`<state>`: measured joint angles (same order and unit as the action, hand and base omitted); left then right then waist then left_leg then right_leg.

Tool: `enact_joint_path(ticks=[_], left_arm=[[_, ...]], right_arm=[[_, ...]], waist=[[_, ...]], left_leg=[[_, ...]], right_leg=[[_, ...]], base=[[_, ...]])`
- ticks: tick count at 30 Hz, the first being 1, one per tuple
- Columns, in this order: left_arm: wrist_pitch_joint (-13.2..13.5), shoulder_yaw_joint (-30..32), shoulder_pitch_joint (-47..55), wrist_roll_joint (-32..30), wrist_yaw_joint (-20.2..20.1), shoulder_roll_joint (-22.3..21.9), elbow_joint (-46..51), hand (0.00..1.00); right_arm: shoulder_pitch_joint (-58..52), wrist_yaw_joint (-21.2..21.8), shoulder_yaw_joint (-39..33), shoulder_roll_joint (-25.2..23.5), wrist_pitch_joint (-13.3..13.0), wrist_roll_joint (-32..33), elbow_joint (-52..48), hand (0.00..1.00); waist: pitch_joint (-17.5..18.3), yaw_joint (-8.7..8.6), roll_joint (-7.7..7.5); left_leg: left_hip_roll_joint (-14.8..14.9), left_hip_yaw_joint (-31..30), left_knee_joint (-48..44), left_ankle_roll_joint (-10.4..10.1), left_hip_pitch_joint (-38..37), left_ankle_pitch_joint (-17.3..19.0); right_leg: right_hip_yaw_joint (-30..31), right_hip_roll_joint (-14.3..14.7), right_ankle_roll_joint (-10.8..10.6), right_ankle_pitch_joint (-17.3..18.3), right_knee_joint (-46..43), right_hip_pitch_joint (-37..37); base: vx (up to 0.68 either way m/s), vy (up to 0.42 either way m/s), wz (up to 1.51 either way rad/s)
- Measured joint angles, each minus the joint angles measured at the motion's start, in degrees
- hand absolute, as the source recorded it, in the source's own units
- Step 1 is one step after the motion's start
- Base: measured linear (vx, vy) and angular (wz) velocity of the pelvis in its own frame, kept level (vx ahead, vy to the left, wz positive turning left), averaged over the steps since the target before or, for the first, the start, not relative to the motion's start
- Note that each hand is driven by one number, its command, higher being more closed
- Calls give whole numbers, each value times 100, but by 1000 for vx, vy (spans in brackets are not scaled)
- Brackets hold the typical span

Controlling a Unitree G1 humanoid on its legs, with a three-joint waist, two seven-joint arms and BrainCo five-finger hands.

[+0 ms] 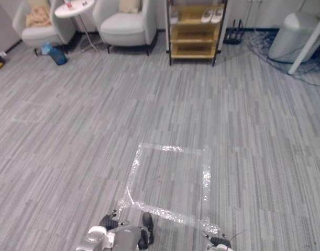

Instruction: Pick up cushions and gather them together orderly.

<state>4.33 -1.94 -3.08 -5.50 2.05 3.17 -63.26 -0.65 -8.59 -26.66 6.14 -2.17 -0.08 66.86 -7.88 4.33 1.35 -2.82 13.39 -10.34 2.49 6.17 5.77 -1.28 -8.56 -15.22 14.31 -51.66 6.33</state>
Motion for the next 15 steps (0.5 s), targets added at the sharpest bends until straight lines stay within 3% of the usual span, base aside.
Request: enact_joint_path(ticks=[1, 2, 4, 7, 8, 9, 10, 11, 12, 14, 15], left_arm=[[-4, -135, 71, 0, 3, 52, -51, 0], [-3, -208, 135, 4, 3, 52, -52, 0], [-4, -242, 106, 11, 14, 63, -49, 0], [-3, -250, 28, 11, 18, 53, -41, 0], [-3, -266, 61, 9, 14, 64, -39, 0], [-2, -325, 111, 9, 10, 110, -41, 0], [4, -296, 92, 21, 14, -21, -67, 0], [7, -299, 116, 2, 4, -102, -74, 0], [8, -300, 89, -3, 2, -127, -76, 0], [13, -306, -14, -23, -6, -263, -80, 0], [16, -306, -23, -24, -5, -271, -79, 0]], right_arm=[[-3, 21, 12, 5, -2, -1, -9, 0], [5, 32, 56, 3, -2, -6, -58, 0], [86, 62, 104, 14, -7, -9, -88, 0], [168, 79, 114, 77, -7, -26, -86, 0], [122, 79, 136, 60, 0, -27, -84, 0], [11, 83, 220, 40, 0, -27, -76, 0], [-34, 92, 211, 151, 19, -29, -52, 0], [-33, 94, 213, 181, 23, -28, -76, 0], [-30, 95, 209, 169, 18, -27, -84, 0], [-69, 88, 205, 172, 26, 9, -47, 0], [-76, 85, 205, 172, 31, 8, -47, 0]], waist=[[-13, -52, 46], [-5, -98, 108], [-17, -118, 169], [-81, -128, 224], [-84, -157, 182], [-77, -172, 20], [-78, -132, 251], [-31, -141, 269], [-28, -151, 281], [-66, -139, 355], [-82, -136, 383]], left_leg=[[-4, -16, 210, -13, -557, 103], [25, 1, 488, -12, -1039, 106], [122, 6, 645, -32, -1361, 137], [339, -36, 640, -150, -1571, 257], [383, -88, 627, -304, -1698, 353], [299, -131, 590, -462, -1801, 491], [552, -192, 483, -634, -1926, 712], [690, -231, -2, -747, -1780, 783], [754, -249, -303, -773, -1633, 801], [1244, -311, -2553, -983, -626, 874], [1303, -289, -2758, -1001, -558, 905]], right_leg=[[-325, -188, 309, 127, -545, 203], [-712, -358, 782, 338, -491, 410], [-1108, -386, 1060, 490, 145, 773], [-1354, -176, 1261, 211, 1651, 1282], [-1273, -16, 1279, -394, 2617, 1259], [-1073, 19, 1441, -1229, 3243, 1194], [-1076, 200, 1692, -1151, 2859, 1216], [-1057, 303, 1713, -794, 2779, 1206], [-1056, 334, 1746, -743, 2795, 1170], [-1204, 556, 1894, -565, 3082, 711], [-1229, 591, 1922, -552, 3147, 603]], base=[[422, 35, 3], [520, 29, 3], [464, -51, 8], [422, -154, 19], [441, -232, 37], [446, -256, 30], [500, -295, 10], [405, -239, -4], [449, -312, 6], [407, -294, 12], [311, -160, 1]])
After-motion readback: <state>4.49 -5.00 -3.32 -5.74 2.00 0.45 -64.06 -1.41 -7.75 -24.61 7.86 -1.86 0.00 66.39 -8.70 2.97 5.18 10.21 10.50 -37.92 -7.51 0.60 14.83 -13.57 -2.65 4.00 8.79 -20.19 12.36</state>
